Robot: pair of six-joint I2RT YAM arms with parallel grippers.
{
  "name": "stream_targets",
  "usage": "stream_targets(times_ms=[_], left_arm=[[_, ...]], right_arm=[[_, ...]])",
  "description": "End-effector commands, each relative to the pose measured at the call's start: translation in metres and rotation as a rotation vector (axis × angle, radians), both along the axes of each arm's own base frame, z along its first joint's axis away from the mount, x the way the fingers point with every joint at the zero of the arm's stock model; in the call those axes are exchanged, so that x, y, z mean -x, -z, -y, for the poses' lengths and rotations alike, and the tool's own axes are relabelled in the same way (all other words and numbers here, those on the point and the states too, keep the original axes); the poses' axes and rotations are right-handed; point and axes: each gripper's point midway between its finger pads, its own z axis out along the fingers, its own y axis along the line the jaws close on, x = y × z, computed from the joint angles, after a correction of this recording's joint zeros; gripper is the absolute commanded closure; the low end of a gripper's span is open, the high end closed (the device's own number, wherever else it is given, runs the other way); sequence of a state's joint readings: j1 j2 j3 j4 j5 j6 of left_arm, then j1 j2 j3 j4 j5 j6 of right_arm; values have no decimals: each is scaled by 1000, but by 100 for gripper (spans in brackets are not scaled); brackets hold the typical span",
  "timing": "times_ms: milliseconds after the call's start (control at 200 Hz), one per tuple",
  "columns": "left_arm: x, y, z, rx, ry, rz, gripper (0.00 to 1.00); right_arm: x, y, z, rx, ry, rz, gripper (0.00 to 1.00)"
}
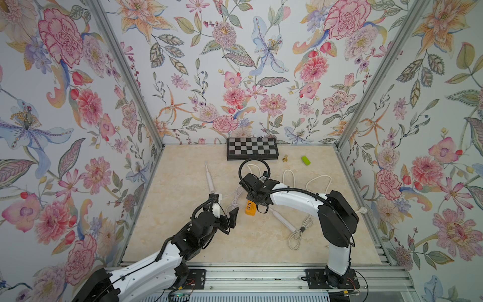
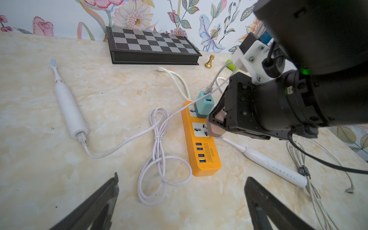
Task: Charge the electric toothbrush
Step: Insert the plug into the socket.
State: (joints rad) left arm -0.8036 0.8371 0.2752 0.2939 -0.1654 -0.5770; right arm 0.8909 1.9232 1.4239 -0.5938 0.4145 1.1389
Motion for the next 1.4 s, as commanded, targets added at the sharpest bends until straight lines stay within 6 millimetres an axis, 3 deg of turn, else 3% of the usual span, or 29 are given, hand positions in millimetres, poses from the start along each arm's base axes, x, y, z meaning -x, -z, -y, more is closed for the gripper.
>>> stream_targets(times_ms=[0, 290, 470, 665, 836, 956, 1266, 1391], left_arm=[[-2, 1, -6, 14, -30, 1, 1], [-3, 3, -9, 15, -41, 0, 1], [-2, 5, -11, 24, -46, -2, 1], [-2, 5, -11, 43, -46, 0, 1], [-2, 5, -13, 44, -50, 6, 1], [-2, 7, -15, 43, -53, 5, 1], [-1, 11, -16, 60, -51, -3, 1], [0, 10, -16, 64, -48, -1, 1]], right_arm=[[1, 3, 7, 46, 40, -7, 88], [-2, 8, -7, 39, 17, -42, 89], [2, 5, -2, 85, 8, -79, 90], [5, 36, -5, 73, 10, -190, 91], [1, 47, -6, 121, -19, -216, 91], [8, 66, -7, 163, -44, -272, 91], [18, 92, -9, 244, -77, -326, 86], [15, 84, -11, 237, -81, -307, 72]])
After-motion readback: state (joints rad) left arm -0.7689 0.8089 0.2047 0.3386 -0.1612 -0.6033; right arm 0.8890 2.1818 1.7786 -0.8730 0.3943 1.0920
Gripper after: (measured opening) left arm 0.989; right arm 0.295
